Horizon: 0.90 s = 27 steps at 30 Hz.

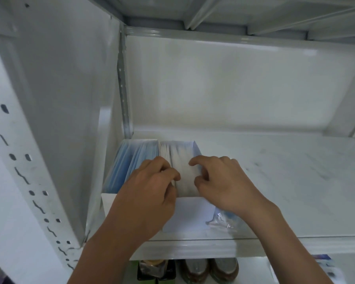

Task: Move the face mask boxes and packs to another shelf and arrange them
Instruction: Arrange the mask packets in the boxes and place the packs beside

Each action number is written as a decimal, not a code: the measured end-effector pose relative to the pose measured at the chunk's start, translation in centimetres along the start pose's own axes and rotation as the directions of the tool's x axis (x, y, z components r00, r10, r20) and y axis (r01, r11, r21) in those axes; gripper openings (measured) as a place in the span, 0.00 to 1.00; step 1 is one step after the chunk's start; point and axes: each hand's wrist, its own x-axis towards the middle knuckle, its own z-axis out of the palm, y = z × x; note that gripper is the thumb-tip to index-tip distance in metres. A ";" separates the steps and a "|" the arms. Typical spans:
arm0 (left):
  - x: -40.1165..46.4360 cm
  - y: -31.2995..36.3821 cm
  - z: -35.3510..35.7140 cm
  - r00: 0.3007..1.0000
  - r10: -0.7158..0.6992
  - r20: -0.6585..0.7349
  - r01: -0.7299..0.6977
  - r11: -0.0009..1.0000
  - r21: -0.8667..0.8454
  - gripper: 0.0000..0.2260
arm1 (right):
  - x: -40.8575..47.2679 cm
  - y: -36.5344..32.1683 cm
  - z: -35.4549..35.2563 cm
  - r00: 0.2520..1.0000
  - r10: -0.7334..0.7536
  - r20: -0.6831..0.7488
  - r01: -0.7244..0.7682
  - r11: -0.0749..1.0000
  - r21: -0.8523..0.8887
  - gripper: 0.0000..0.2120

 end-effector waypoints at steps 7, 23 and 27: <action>-0.2 -0.2 0.1 0.995 0.093 -0.022 -0.093 0.996 -0.010 0.18 | -0.7 -0.3 0.0 0.978 0.018 -0.207 -0.008 0.999 0.049 0.14; 0.4 0.4 0.0 0.983 0.151 0.107 -0.150 0.989 -0.019 0.16 | -2.5 0.3 0.3 0.996 -0.088 0.031 0.087 0.996 0.018 0.22; 0.5 0.5 -0.3 0.994 0.107 0.011 -0.106 0.992 -0.064 0.11 | -2.8 0.8 0.3 0.996 -0.059 -0.068 0.070 0.983 0.170 0.23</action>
